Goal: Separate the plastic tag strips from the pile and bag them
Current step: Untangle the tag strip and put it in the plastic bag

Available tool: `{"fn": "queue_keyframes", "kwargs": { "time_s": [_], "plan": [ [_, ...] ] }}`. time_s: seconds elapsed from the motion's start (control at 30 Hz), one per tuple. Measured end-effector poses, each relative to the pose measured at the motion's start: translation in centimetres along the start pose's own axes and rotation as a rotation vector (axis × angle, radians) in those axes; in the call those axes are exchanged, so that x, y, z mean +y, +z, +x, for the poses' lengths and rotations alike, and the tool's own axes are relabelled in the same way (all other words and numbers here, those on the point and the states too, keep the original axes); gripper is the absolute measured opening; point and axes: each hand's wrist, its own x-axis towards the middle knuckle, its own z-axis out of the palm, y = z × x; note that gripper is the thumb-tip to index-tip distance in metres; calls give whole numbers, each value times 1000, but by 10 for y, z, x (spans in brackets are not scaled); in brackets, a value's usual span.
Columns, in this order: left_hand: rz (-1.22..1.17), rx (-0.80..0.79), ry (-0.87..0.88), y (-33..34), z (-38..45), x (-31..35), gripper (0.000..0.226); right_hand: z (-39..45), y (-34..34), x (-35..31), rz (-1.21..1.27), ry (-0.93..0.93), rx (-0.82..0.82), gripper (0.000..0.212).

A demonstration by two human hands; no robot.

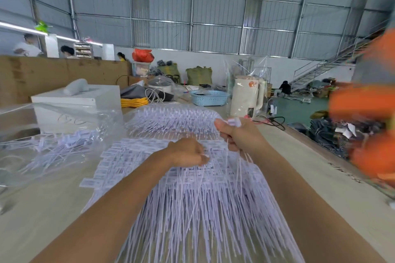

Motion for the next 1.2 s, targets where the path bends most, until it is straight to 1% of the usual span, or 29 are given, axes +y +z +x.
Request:
{"fn": "queue_keyframes", "kwargs": {
  "time_s": [0.03, 0.07, 0.1, 0.13, 0.17, 0.2, 0.23, 0.27, 0.3, 0.33, 0.4, 0.43, 0.47, 0.53, 0.6, 0.7, 0.77, 0.83, 0.87, 0.9, 0.93, 0.97, 1.03, 1.07, 1.13, 1.2],
  "plan": [
    [73, 5, -11, 1, 0, 0, 31, 0, 2, -6, -141, -79, 58, 29],
    [101, 38, -7, 2, -2, 1, 36, 1, 4, -11, -190, -155, 110, 28],
    [53, 111, 17, 1, -4, 4, 38, 1, 7, -14, -146, -187, 131, 28],
    [-112, 204, 56, -1, -8, 9, 35, 1, 10, -17, -43, -174, 124, 29],
    [-396, 257, 83, -2, -14, 16, 32, 1, 13, -19, 61, -141, 98, 29],
    [-711, 226, 84, -5, -20, 27, 37, 1, 16, -20, 130, -106, 89, 28],
    [-960, 124, 70, -7, -26, 36, 47, 1, 20, -18, 156, -79, 120, 27],
    [-1086, 18, 68, -6, -30, 43, 56, 3, 25, -16, 160, -69, 186, 28],
    [-1097, -54, 82, -4, -35, 47, 60, 6, 31, -12, 139, -76, 282, 29],
    [-1065, -89, 97, -2, -41, 49, 60, 9, 36, -8, 72, -95, 384, 31],
    [-1048, -74, 89, 1, -52, 46, 47, 13, 46, -3, -141, -173, 555, 33],
    [-1067, -61, 71, 1, -55, 42, 40, 15, 50, 0, -202, -218, 618, 29],
    [-1066, -41, 61, 0, -58, 37, 34, 17, 53, 2, -211, -238, 658, 24],
    [-1012, 9, 45, -4, -63, 25, 22, 21, 60, 6, -189, -232, 697, 25],
    [-966, 76, -4, -9, -69, 12, 20, 23, 72, 13, -239, -238, 649, 21],
    [-765, 166, -83, -17, -81, -9, 22, 21, 95, 21, -397, -307, 476, 13],
    [-550, 233, -88, -23, -90, -26, 31, 17, 113, 26, -501, -354, 306, 18],
    [-390, 287, -87, -30, -103, -45, 42, 13, 133, 27, -506, -388, 177, 24],
    [-358, 301, -100, -34, -111, -55, 44, 10, 144, 27, -487, -375, 121, 27],
    [-338, 305, -118, -38, -120, -66, 45, 7, 155, 26, -454, -337, 58, 34],
    [-316, 317, -142, -43, -129, -77, 45, 4, 167, 24, -386, -271, -22, 43],
    [-294, 336, -172, -48, -140, -89, 44, 1, 180, 21, -280, -198, -109, 45],
    [-266, 402, -236, -61, -162, -115, 43, -4, 207, 14, -22, -62, -265, 36],
    [-262, 434, -267, -68, -174, -128, 41, -5, 220, 11, 62, -29, -324, 32],
    [-262, 463, -345, -84, -195, -157, 38, -5, 247, 4, 105, -57, -393, 20],
    [-281, 431, -416, -99, -212, -181, 36, -3, 274, 2, 85, -110, -422, 11]
  ]
}}
